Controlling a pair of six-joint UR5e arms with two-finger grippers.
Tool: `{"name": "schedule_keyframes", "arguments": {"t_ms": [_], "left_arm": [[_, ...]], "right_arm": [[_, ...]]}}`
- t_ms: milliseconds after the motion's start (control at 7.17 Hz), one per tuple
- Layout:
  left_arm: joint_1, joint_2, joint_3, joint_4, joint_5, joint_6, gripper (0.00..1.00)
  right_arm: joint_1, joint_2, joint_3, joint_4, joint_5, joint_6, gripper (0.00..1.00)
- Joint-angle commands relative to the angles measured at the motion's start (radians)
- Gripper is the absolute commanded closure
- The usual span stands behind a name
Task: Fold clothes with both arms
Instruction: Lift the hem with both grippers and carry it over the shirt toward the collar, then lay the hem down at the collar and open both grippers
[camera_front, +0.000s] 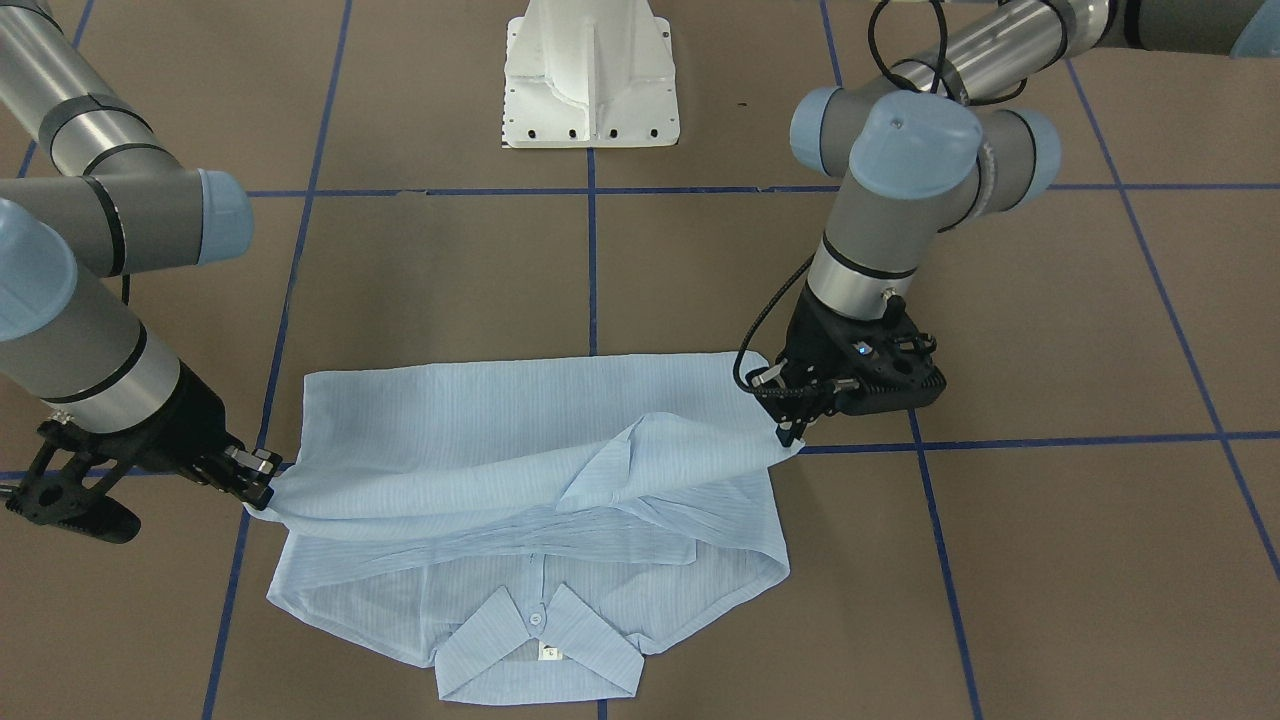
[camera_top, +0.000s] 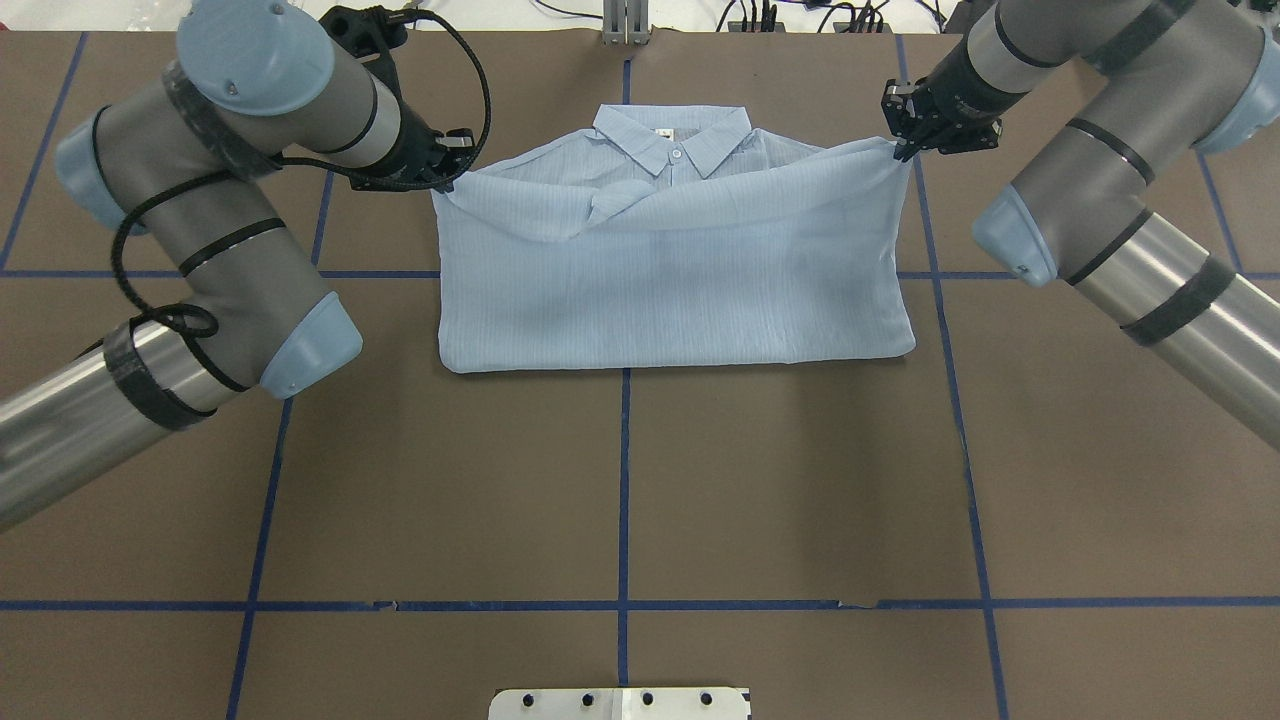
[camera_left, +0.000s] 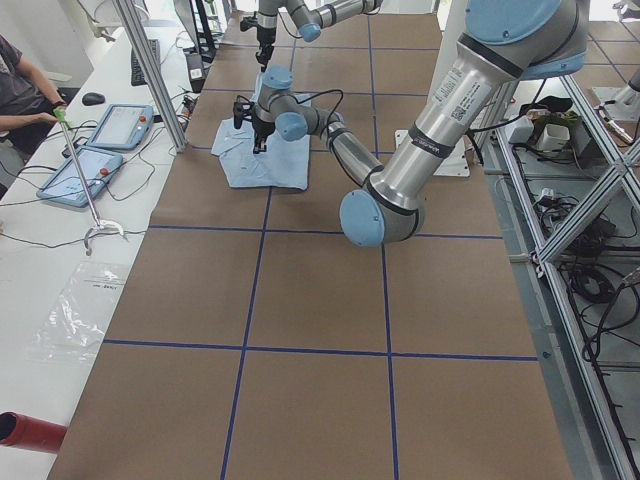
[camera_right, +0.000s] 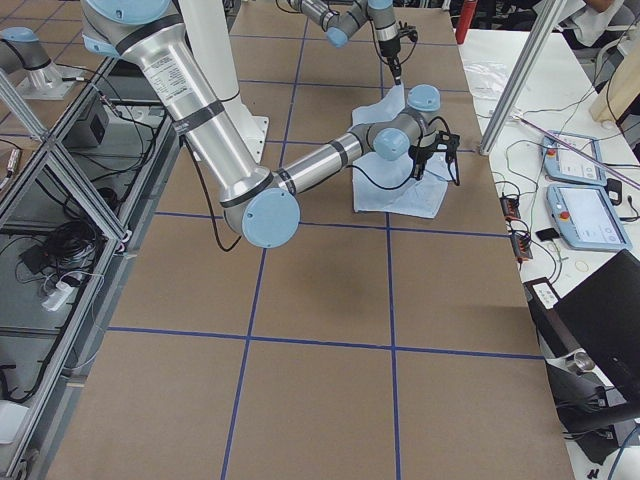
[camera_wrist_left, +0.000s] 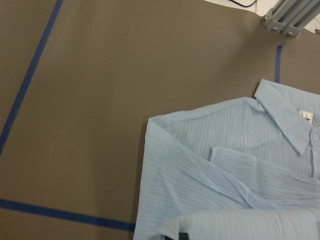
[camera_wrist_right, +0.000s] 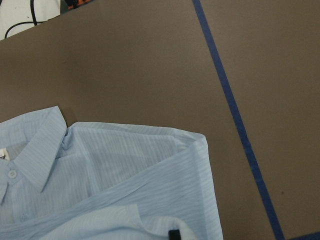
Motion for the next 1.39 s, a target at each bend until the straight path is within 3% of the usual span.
{"name": "schedule_keyframes", "arguments": {"t_ms": [0,279,697,836,976,1255], "left_arm": [[-0.011,-0.088,0.219,-0.123,0.001,-0.006,1.0],[-0.011,-0.109,0.316,-0.205,0.001,-0.009,1.0],[-0.011,-0.116,0.336,-0.224,0.004,-0.008,1.0],[-0.01,-0.116,0.335,-0.225,0.006,-0.006,0.16],[-0.008,-0.114,0.335,-0.235,0.01,-0.008,0.0],[-0.01,-0.109,0.332,-0.235,0.009,-0.006,0.0]], "right_arm": [[0.007,0.022,-0.065,0.002,0.0,-0.01,1.0],[0.002,0.054,-0.111,0.002,-0.001,-0.012,1.0],[0.0,0.097,-0.168,0.007,-0.001,-0.009,1.0],[-0.006,0.1,-0.168,0.029,-0.007,-0.009,0.01],[-0.018,0.1,-0.171,0.042,-0.012,-0.007,0.0],[-0.018,0.097,-0.173,0.046,-0.011,-0.012,0.0]]}}
